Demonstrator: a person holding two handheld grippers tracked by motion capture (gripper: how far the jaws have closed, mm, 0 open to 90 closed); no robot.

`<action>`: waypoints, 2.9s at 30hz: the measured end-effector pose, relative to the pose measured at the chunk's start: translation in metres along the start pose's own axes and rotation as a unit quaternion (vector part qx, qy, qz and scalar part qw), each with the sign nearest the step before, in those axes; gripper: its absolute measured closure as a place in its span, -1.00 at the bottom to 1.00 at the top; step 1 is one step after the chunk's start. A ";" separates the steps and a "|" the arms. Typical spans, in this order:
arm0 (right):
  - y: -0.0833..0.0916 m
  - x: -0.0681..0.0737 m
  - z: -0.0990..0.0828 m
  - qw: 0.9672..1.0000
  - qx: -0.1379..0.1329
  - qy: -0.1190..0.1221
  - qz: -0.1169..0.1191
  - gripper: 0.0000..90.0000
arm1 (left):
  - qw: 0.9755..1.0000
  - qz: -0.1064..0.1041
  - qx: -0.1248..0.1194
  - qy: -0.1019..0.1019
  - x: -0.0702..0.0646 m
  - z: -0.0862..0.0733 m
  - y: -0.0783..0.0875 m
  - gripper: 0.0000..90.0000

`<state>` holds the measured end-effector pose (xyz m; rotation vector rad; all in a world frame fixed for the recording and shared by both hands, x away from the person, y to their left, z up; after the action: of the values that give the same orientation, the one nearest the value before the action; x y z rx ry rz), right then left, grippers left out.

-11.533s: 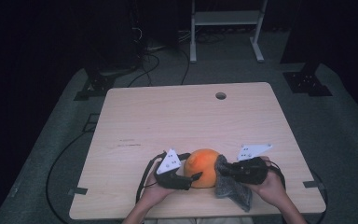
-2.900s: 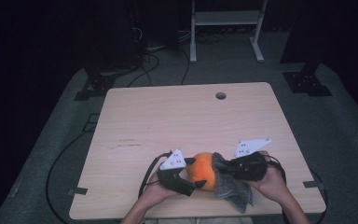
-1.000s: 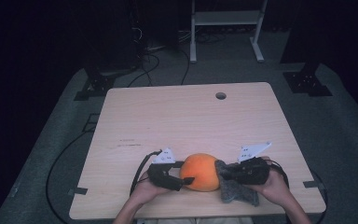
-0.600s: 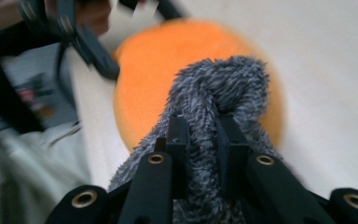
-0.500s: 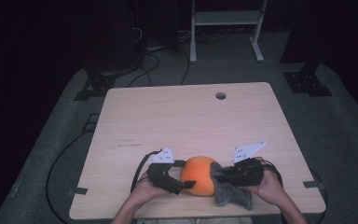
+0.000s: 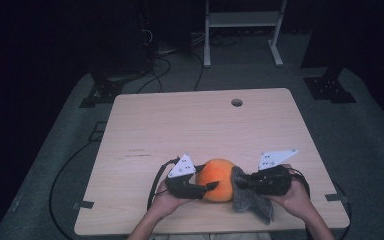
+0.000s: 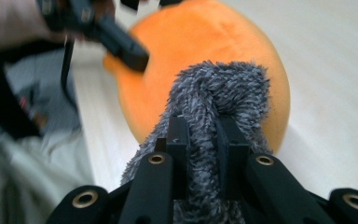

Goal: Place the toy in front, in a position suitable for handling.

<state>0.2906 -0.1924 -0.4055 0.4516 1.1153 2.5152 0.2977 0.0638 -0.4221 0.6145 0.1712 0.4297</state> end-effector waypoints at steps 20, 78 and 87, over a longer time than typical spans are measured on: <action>-0.007 -0.023 -0.006 0.996 -0.061 -0.059 -0.010 0.71 | 0.999 0.006 0.051 -0.014 0.012 -0.034 -0.012 -0.41; -0.020 -0.011 -0.010 0.999 0.003 -0.021 -0.030 0.70 | 0.998 -0.028 0.053 0.029 0.014 -0.030 -0.013 -0.56; -0.007 0.014 0.014 0.999 -0.033 0.019 -0.029 0.69 | 0.997 0.020 0.062 -0.034 -0.009 -0.012 -0.014 -0.40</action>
<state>0.2856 -0.1727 -0.3999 0.3504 1.0394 2.5102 0.2910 0.0561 -0.4402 0.7556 0.1209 0.4377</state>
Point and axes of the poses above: each handheld gripper's, and its own axes: y roughly backward along the jaws, z roughly out of its top, x roughly to its left, the point moved 2 cm from there along -y, roughly forward along the jaws, and after that the axes turned 12 degrees about x, right-handed, at the moved point
